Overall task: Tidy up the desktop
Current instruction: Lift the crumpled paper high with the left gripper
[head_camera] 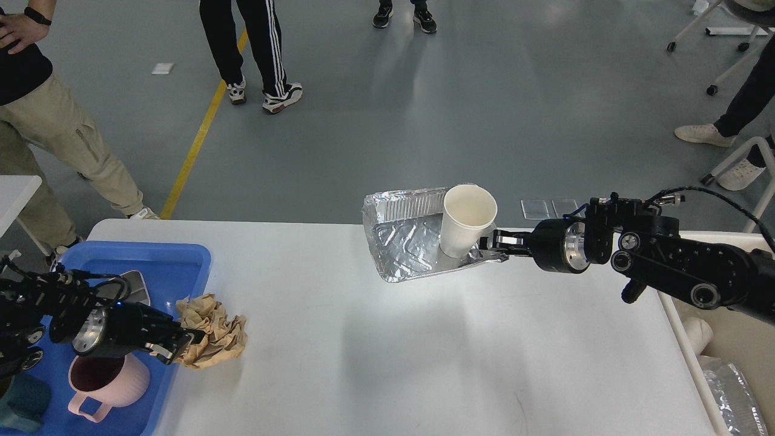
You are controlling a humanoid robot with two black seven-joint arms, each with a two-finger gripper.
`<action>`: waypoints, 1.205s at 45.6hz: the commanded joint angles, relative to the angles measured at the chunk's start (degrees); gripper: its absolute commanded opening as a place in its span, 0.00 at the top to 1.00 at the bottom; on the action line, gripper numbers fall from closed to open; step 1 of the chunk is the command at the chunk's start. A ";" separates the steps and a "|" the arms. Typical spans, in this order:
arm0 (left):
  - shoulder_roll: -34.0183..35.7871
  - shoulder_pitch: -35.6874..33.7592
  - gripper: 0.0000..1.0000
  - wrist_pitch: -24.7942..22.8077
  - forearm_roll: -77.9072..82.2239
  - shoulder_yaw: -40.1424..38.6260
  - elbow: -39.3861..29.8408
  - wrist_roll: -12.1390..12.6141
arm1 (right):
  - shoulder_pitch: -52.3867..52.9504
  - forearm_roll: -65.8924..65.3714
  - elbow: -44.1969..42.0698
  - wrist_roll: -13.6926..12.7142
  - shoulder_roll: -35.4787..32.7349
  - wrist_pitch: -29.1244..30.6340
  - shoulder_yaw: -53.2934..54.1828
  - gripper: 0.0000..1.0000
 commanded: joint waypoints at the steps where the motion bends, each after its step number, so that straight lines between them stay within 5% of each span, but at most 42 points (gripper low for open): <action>1: 5.56 0.19 0.98 0.01 -0.48 -2.53 -5.50 -0.08 | -0.07 -0.01 0.00 0.00 0.09 0.00 -0.01 1.00; 12: 16.28 0.54 0.98 -0.17 -5.22 -9.30 -16.23 -0.16 | -0.25 -0.10 -0.09 0.00 0.44 0.00 -0.01 1.00; 32: 24.20 -0.08 0.97 -1.22 -13.04 -21.51 -19.84 -2.18 | -0.34 -0.10 -0.09 0.00 0.26 0.00 -0.27 1.00; 55: 13.66 -3.58 0.95 -20.82 -14.63 -45.96 -18.87 0.54 | -0.34 -0.10 -0.09 0.00 0.70 0.00 -0.36 1.00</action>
